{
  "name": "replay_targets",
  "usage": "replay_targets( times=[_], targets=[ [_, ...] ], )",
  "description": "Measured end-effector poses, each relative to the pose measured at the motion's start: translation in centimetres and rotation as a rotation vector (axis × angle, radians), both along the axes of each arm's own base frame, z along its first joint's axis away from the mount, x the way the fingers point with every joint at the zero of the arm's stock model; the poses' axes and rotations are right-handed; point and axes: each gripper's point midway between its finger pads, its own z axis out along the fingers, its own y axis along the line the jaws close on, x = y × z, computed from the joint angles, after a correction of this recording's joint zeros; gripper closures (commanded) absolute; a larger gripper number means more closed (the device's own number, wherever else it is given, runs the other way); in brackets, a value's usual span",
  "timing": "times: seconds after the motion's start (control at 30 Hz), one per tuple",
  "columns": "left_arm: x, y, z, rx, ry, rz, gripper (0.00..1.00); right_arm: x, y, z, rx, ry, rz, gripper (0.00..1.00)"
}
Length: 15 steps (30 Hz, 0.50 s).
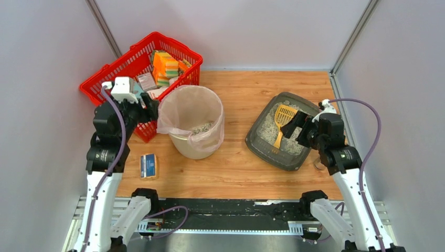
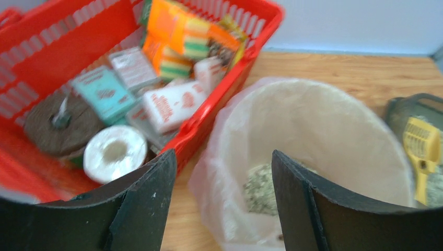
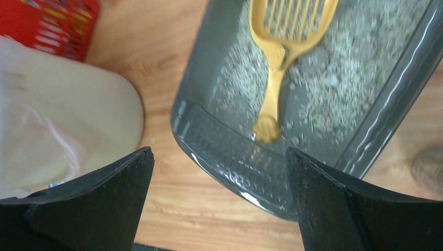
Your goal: Clean the litter box
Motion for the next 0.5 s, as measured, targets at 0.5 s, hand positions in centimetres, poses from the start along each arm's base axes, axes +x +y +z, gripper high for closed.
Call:
replay_targets(
  times=[0.5],
  targets=[
    [3.5, -7.7, 0.4, 0.008, 0.128, -0.259, 0.26, -0.9, -0.5, -7.3, -0.148, 0.335, -0.024, 0.30]
  ],
)
